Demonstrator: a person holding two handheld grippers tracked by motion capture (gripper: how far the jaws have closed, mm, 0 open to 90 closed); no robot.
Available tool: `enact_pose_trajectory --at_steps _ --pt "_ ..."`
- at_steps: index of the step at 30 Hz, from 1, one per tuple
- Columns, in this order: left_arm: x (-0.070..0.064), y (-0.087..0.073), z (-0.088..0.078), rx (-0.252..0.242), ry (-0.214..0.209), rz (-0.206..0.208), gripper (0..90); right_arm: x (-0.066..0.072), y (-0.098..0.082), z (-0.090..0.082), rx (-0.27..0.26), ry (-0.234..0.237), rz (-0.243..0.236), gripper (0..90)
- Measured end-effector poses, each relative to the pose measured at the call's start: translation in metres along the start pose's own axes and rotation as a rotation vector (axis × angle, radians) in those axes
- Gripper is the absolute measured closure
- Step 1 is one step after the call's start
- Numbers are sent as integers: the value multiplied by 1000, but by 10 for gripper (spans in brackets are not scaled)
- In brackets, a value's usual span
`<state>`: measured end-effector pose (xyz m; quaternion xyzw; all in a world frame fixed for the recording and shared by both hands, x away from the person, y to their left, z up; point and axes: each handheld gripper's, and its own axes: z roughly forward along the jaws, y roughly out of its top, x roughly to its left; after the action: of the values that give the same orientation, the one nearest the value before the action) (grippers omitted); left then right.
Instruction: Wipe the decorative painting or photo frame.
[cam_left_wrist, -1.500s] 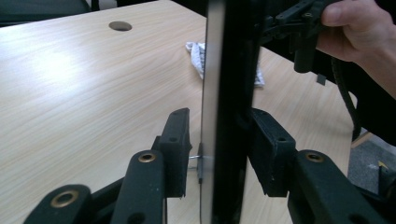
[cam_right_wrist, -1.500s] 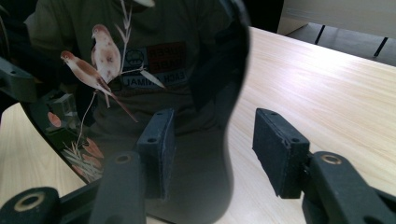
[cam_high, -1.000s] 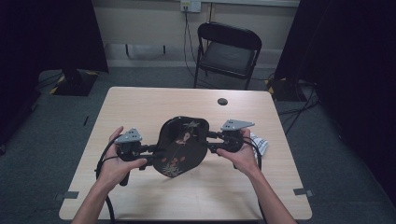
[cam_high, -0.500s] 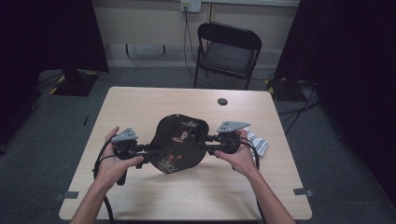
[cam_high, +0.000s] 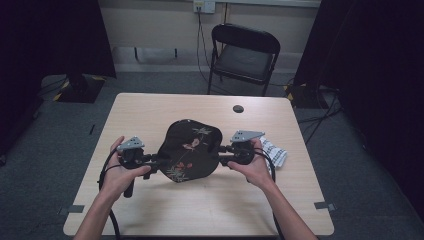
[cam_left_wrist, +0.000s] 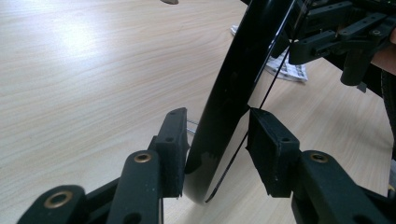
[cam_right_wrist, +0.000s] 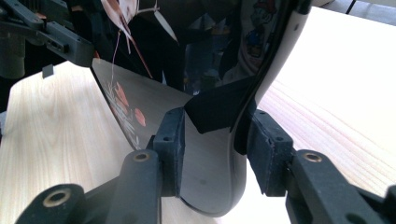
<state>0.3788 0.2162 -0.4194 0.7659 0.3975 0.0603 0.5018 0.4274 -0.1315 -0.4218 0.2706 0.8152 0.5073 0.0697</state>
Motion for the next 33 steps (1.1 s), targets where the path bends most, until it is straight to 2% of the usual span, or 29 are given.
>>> enact_pose_trajectory --at_steps 4,7,8,11,15,22,26,33 --pt "4 -3 1 14 29 -6 563 2 1 -1 9 -2 -14 624" --pt "8 -4 0 13 22 -21 570 4 0 -4 10 2 -1 617" --pt "8 -4 -1 18 22 -13 575 5 0 -5 7 0 2 617" --pt "10 -2 -2 5 33 -19 573 7 -1 -8 14 -4 -2 619" --pt "12 -2 0 7 27 -25 568 8 -1 -10 13 1 -2 629" --pt "6 3 4 14 47 15 561 10 -2 -12 30 -17 -5 618" --pt "3 3 13 -4 34 11 554 9 -4 -19 40 -28 -2 615" --pt "-5 6 22 4 41 29 538 9 -11 -29 28 -44 4 602"
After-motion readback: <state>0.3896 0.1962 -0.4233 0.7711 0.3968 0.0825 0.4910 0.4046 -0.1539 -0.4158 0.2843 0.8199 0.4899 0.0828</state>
